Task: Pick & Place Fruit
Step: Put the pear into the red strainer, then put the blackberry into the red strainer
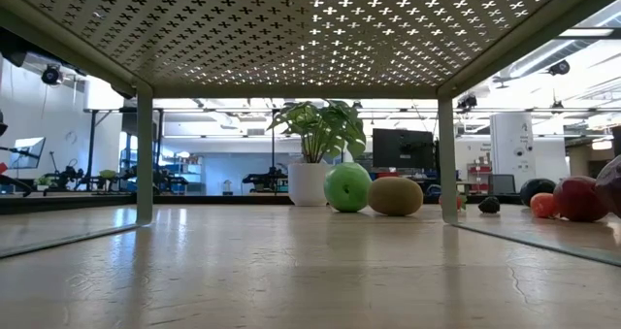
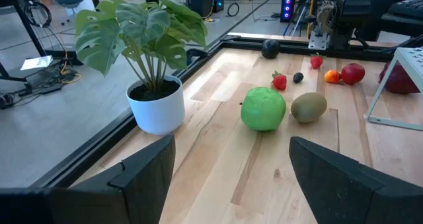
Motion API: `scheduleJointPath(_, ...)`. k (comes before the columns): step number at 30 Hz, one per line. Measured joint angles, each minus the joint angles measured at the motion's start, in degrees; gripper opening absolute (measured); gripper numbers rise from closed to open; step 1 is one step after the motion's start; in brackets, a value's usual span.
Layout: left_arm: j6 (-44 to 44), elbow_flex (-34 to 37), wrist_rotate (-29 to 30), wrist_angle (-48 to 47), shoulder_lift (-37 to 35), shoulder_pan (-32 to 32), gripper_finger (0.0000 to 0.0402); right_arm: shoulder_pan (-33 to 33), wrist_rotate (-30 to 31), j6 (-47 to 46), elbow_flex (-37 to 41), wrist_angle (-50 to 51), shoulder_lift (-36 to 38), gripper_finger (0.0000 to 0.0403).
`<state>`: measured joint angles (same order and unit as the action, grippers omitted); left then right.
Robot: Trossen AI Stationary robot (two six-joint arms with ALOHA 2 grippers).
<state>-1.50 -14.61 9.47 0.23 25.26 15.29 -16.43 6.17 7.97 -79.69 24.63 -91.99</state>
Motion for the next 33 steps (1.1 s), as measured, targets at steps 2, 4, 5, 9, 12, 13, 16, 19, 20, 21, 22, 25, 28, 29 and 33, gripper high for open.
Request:
scheduleJointPath(2,0.0,0.0,0.0,0.0,0.0,0.0,0.03,-0.1,0.0,0.2,0.0,0.0,0.0,0.0011)
scheduleJointPath(4,0.0,0.0,0.0,0.0,0.0,0.0,0.0301,-0.1,0.2,0.2,0.0,0.2,0.7,0.0009)
scheduleJointPath(5,0.0,0.0,0.0,0.0,0.0,0.0,0.03,-0.1,0.7,0.2,-0.1,0.5,1.3,0.0009)
scheduleJointPath(9,0.0,0.0,0.0,0.0,0.0,0.0,0.03,-0.2,1.5,-0.4,-0.3,0.9,4.9,0.0008)
scheduleJointPath(12,0.0,0.0,0.0,0.0,0.0,0.0,0.03,-0.2,2.5,-2.7,-0.3,4.3,7.6,0.0008)
scheduleJointPath(13,0.0,0.0,0.0,0.0,0.0,0.0,0.03,-0.2,3.9,-3.7,-0.2,6.1,8.5,0.0008)
scheduleJointPath(16,0.0,0.0,0.0,0.0,0.0,0.0,0.03,-0.5,10.6,-8.3,0.0,12.4,11.3,0.0008)
scheduleJointPath(19,0.0,0.0,0.0,0.0,0.0,0.0,0.03,-0.6,19.7,-15.3,0.5,21.2,13.9,0.0008)
scheduleJointPath(20,0.0,0.0,0.0,0.0,0.0,0.0,0.03,-0.6,22.1,-18.1,0.7,24.4,14.6,0.0008)
scheduleJointPath(21,0.0,0.0,0.0,0.0,0.0,0.0,0.0301,-0.6,24.4,-20.9,1.1,27.2,15.2,0.0008)
scheduleJointPath(22,0.0,0.0,0.0,0.0,0.0,0.0,0.03,-0.6,26.7,-23.7,1.5,29.9,15.8,0.0008)
scheduleJointPath(25,0.0,0.0,0.0,0.0,0.0,0.0,0.03,-0.4,31.0,-31.1,3.1,36.4,17.4,0.0008)
scheduleJointPath(28,0.0,0.0,0.0,0.0,0.0,0.0,0.0301,-0.2,31.8,-36.1,5.6,40.3,18.7,0.0008)
scheduleJointPath(29,0.0,0.0,0.0,0.0,0.0,0.0,0.03,-0.1,31.8,-37.6,6.4,41.3,18.9,0.0008)
scheduleJointPath(33,0.0,0.0,0.0,0.0,0.0,0.0,0.03,1.1,32.5,-41.4,9.9,43.2,20.2,0.0008)
